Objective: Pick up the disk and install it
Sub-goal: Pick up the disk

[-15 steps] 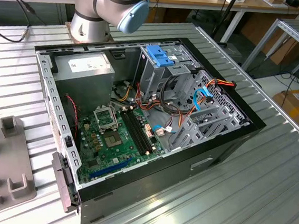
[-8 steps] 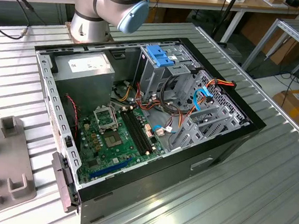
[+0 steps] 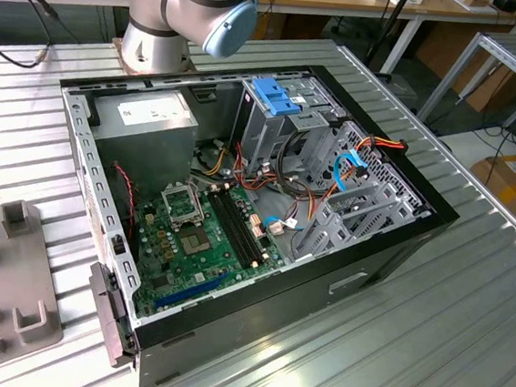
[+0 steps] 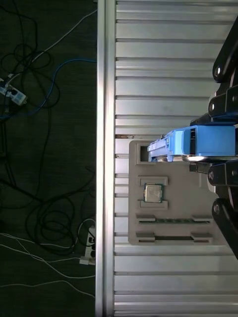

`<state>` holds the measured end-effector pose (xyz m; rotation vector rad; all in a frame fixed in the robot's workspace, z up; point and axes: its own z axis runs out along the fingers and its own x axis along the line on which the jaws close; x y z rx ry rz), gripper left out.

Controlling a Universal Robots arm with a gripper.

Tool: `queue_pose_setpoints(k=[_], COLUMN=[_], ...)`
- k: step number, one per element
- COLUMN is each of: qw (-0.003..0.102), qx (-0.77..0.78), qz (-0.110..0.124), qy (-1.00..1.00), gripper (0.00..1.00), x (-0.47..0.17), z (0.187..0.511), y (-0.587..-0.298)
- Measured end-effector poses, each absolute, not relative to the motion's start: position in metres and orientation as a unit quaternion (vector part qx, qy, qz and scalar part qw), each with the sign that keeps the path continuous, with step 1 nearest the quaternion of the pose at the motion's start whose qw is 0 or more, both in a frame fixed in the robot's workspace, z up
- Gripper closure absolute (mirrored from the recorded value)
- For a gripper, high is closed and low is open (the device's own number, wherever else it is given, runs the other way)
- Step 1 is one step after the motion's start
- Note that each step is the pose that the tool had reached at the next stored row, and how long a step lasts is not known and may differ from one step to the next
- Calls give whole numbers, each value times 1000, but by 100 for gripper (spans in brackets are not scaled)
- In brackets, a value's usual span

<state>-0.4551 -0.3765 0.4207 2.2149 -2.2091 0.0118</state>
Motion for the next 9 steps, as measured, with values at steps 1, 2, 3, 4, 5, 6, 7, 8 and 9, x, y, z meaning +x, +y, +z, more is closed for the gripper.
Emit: queue_pose_setpoints(k=[1,2,3,4,5,6,7,8,9], qw=[7,6,7,7,7,7,7,7,7], qx=[708,708,708,708,708,708,708,708,708], qz=[4,4,4,4,4,4,4,4,4], qy=[-706,-706,-706,-706,-706,-706,-706,-706,-706], gripper=[64,64,64,64,64,64,64,64,64], x=[-455,-455,-455,-455,-455,-455,-455,-455,-455], z=[423,424,425,426,426,427,428,428,429], y=[-376,-376,-376,-376,-376,-376,-376,-376,-376])
